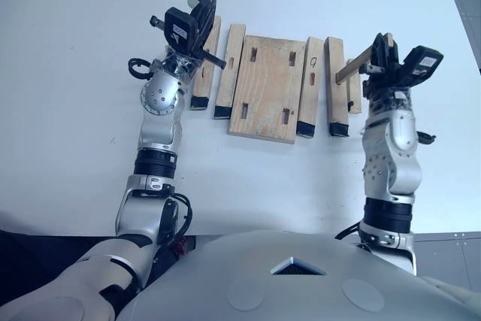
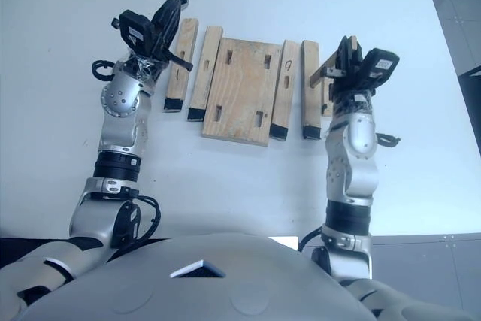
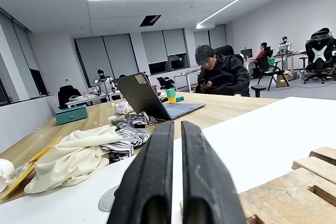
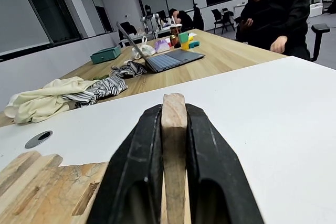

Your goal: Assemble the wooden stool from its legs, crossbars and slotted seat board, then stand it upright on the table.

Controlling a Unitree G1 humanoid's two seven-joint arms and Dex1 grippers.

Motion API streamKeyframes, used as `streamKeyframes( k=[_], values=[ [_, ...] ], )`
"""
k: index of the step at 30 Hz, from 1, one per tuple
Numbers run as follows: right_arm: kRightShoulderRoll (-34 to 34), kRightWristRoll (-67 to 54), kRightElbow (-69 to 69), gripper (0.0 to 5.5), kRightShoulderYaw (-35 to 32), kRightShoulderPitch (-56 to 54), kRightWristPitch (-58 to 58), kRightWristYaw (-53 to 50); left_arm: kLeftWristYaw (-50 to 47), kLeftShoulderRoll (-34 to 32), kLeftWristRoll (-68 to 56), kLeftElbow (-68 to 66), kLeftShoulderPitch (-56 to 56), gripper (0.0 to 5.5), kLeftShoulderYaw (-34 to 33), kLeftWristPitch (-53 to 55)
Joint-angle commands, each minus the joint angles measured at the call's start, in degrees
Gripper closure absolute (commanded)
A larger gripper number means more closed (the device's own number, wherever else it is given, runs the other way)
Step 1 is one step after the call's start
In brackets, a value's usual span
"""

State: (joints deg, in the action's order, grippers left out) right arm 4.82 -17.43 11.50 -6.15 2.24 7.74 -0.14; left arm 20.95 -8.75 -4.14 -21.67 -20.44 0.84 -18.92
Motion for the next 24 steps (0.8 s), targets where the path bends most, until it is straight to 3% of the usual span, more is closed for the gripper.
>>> streamKeyframes(
  k=[1,24],
  values=[
    [-1.06,2.14,-5.25,5.12,1.85,5.51,2.27,0.95,0.69,-0.51,-0.04,1.12,0.2,5.31,0.36,1.32],
    [8.54,10.52,-12.05,5.12,8.24,-1.34,16.45,9.26,-2.61,1.2,0.95,1.05,2.16,5.31,0.36,-0.03]
  ],
)
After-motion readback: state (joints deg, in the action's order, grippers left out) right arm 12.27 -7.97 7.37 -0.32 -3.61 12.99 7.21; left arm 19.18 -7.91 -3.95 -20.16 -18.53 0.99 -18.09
